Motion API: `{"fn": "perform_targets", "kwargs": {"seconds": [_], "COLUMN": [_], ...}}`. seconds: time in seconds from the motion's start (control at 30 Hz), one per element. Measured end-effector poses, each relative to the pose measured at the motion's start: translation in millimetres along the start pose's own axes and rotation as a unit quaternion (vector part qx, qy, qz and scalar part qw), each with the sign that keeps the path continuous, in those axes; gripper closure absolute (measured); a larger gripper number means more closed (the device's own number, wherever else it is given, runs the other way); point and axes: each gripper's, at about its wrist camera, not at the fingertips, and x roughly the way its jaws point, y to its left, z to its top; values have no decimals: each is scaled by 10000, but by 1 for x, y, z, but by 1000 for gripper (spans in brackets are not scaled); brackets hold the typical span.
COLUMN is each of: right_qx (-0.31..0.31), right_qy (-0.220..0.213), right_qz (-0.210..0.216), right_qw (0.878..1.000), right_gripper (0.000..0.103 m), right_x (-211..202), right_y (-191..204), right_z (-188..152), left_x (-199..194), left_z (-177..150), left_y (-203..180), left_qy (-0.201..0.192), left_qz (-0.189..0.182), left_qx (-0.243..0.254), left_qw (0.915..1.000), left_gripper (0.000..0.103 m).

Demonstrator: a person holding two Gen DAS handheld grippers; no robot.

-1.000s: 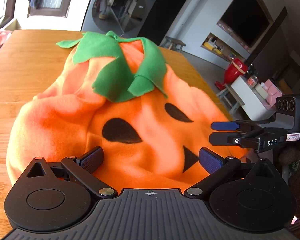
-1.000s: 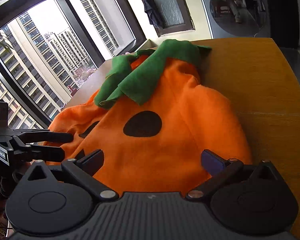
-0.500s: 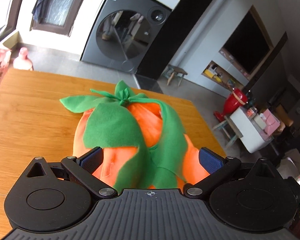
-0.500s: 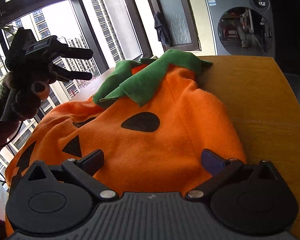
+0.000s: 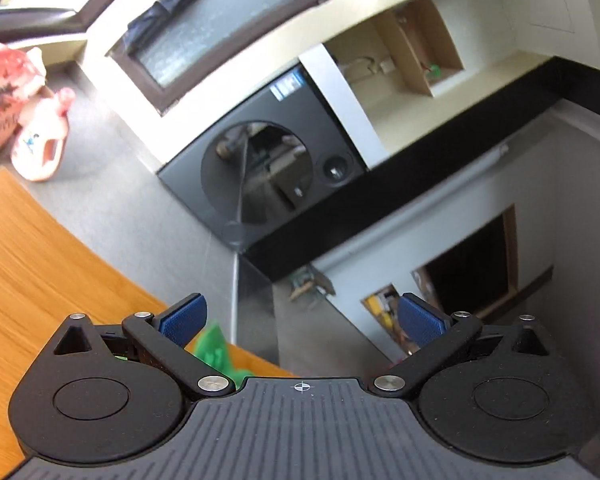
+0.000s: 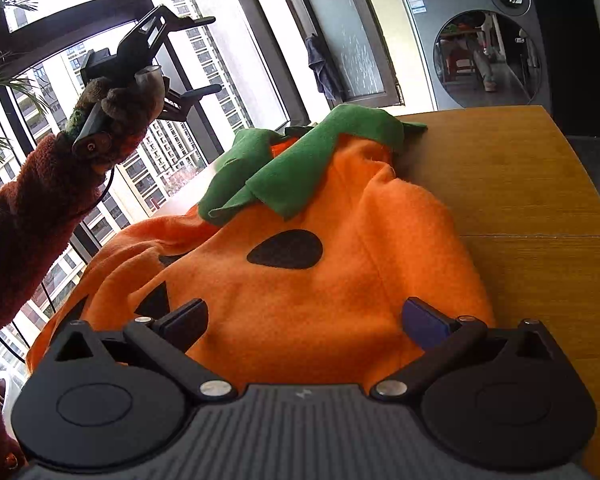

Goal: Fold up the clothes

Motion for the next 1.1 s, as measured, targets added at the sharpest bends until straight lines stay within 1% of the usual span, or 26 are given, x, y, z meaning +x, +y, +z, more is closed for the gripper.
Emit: {"fn": "perform_targets", "kwargs": {"seconds": [0.1, 0.13, 0.2, 0.23, 0.27, 0.3, 0.4, 0.5, 0.6, 0.63, 0.7, 0.73, 0.8, 0.87, 0.9, 0.93, 1.0, 1.03, 1.07, 1.1], "right_qx": [-21, -35, -56, -69, -93, -122, -199, -186, -222, -233, -236, -247, -287, -310, -316, -328, -359, -399, -438, -479], "right_qy": [15, 29, 53, 70, 87, 104, 124, 112, 121, 125, 130, 137, 157, 167, 171, 177, 194, 212, 231, 256], "right_qz": [-34, -49, -65, -71, -85, -104, -158, -162, -195, -198, -192, -192, -202, -212, -217, -228, -258, -292, -327, -364], "right_qw": [10000, 10000, 9999, 9999, 9999, 9998, 9996, 9996, 9995, 9995, 9995, 9994, 9993, 9992, 9991, 9990, 9988, 9985, 9982, 9979], "right_gripper": [0, 0, 0, 0, 0, 0, 0, 0, 0, 0, 0, 0, 0, 0, 0, 0, 0, 0, 0, 0], "right_x": [1, 1, 1, 2, 2, 3, 4, 4, 4, 4, 5, 5, 5, 6, 6, 7, 7, 8, 9, 10], "right_y": [1, 2, 2, 2, 3, 3, 6, 6, 7, 8, 8, 9, 10, 11, 11, 12, 13, 15, 17, 19], "right_z": [0, 0, 1, 2, 2, 3, 2, 2, 2, 2, 2, 2, 2, 2, 2, 3, 3, 3, 3, 3], "left_x": [-5, -8, -9, -10, -10, -9, -2, 16, 32, 37, 43, 41, 35, 22, 16, 10, 7, 7, 9, 9], "left_z": [3, -5, -30, -47, -64, -74, -94, -98, -97, -95, -86, -79, -59, -34, -25, -13, 0, 4, 6, 5], "left_y": [13, 16, 17, 17, 19, 20, 33, 38, 31, 26, 17, 13, 8, 11, 16, 24, 36, 40, 44, 50], "left_qy": [346, 727, 1532, 1840, 2069, 2226, 2395, 2296, 2288, 2250, 2013, 1780, 1164, 476, 295, 201, 324, 431, 635, 848], "left_qz": [268, 163, -105, -155, -164, -194, -244, -26, -369, -621, -1150, -1321, -1367, -1236, -1183, -1157, -862, -625, -355, -116], "left_qx": [67, 221, 580, 727, 797, 794, 519, 428, 388, 325, 84, -58, -350, -652, -792, -1042, -1239, -1138, -972, -876], "left_qw": [9990, 9970, 9864, 9801, 9750, 9715, 9692, 9723, 9720, 9718, 9727, 9751, 9831, 9890, 9894, 9876, 9880, 9906, 9926, 9925], "left_gripper": [0, 0, 0, 0, 0, 0, 0, 0, 0, 0, 0, 0, 0, 0, 0, 0, 0, 0, 0, 0]}}
